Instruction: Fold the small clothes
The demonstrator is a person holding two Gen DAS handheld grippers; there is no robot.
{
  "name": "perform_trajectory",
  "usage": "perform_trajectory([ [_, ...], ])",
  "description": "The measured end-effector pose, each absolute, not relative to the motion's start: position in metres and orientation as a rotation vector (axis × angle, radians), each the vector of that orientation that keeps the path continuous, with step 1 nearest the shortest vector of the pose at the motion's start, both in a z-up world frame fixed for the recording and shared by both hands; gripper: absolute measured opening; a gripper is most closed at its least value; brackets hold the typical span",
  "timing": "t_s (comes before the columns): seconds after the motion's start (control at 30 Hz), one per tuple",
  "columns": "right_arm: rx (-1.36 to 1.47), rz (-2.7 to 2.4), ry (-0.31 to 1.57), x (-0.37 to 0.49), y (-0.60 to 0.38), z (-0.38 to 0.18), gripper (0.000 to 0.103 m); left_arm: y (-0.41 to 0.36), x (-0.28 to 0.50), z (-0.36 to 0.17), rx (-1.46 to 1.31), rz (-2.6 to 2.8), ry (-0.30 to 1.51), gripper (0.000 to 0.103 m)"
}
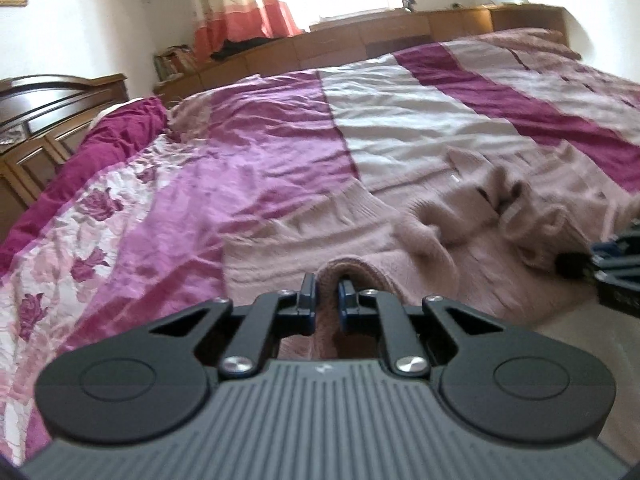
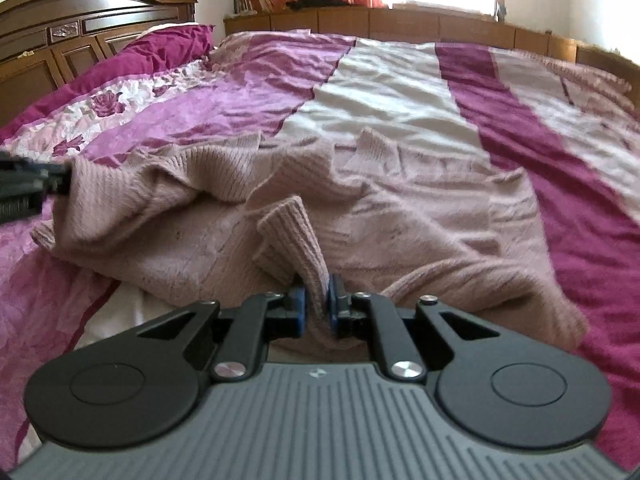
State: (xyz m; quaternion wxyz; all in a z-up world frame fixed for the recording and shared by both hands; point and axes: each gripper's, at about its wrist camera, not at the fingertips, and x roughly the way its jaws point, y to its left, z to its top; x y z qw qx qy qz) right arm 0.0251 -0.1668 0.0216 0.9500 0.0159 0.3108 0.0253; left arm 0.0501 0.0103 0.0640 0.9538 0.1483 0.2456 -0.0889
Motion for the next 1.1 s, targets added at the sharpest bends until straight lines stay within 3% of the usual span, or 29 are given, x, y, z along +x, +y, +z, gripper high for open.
perform_trajectory([
  [0.7, -0.194, -0.191, 0.372, 0.094, -0.245, 0.089, 0.009, 0.069, 0.16, 0.103, 0.048, -0.071, 0.497, 0.011],
  [1.1, -0.08, -0.265, 0.641, 0.166, -0.295, 0.012, 0.01, 0.07, 0.222, 0.034, 0.062, -0.004, 0.724, 0.016],
])
